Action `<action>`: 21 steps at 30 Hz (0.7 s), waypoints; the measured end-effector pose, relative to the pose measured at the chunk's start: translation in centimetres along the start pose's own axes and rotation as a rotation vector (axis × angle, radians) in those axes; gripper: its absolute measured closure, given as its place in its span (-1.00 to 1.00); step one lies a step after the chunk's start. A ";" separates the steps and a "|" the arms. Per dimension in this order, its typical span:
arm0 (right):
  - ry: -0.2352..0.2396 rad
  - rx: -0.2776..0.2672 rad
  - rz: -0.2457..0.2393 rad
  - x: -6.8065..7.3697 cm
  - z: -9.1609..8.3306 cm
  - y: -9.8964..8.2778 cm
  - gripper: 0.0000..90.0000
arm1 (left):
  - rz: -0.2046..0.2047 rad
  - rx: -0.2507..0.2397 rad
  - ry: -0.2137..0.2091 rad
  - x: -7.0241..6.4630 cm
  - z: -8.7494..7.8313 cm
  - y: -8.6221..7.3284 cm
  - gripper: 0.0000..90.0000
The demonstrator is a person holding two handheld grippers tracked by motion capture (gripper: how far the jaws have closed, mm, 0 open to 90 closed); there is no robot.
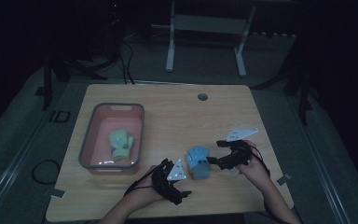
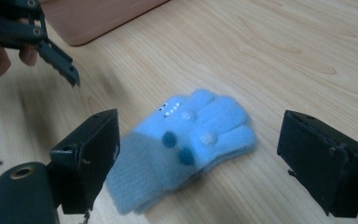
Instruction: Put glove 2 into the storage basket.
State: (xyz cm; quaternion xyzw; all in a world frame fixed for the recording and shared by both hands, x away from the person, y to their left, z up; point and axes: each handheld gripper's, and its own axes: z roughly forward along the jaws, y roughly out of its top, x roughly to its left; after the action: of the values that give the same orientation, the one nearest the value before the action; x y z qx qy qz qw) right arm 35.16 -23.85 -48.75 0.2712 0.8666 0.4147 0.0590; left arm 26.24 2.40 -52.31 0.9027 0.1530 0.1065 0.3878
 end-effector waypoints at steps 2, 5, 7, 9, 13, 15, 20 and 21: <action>-0.006 -0.003 0.014 -0.1 0.0 0.1 -0.71 | 0.008 -0.002 0.001 0.0 0.3 0.5 -0.78; -0.005 -0.020 0.023 -0.3 0.1 0.2 -0.73 | 0.019 -0.002 -0.007 0.2 0.6 1.1 -0.78; -0.012 -0.016 0.017 -0.4 0.3 0.2 -0.73 | 0.033 0.000 -0.014 0.3 0.8 1.6 -0.78; -0.019 -0.004 0.011 -0.6 0.6 0.3 -0.67 | 0.051 -0.002 -0.013 0.4 1.0 2.2 -0.75; -0.044 0.030 -0.009 -1.0 1.5 0.7 -0.48 | 0.082 -0.029 -0.018 0.4 1.3 3.1 -0.67; -0.044 0.045 -0.014 -1.2 2.1 0.9 -0.35 | 0.094 -0.029 -0.029 0.5 1.7 3.5 -0.62; -0.037 0.069 0.031 -2.1 3.9 1.2 -0.19 | 0.137 -0.014 -0.042 0.7 3.1 3.9 -0.45; -0.031 0.070 0.046 -2.3 4.2 1.2 -0.19 | 0.141 -0.011 -0.042 0.7 3.4 3.8 -0.44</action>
State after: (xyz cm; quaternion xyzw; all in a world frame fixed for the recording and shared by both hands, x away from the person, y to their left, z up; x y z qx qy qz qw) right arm 38.99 -21.52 -50.86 0.2993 0.8732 0.3810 0.0535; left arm 28.70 -2.11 -51.76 0.9110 0.0803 0.1157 0.3875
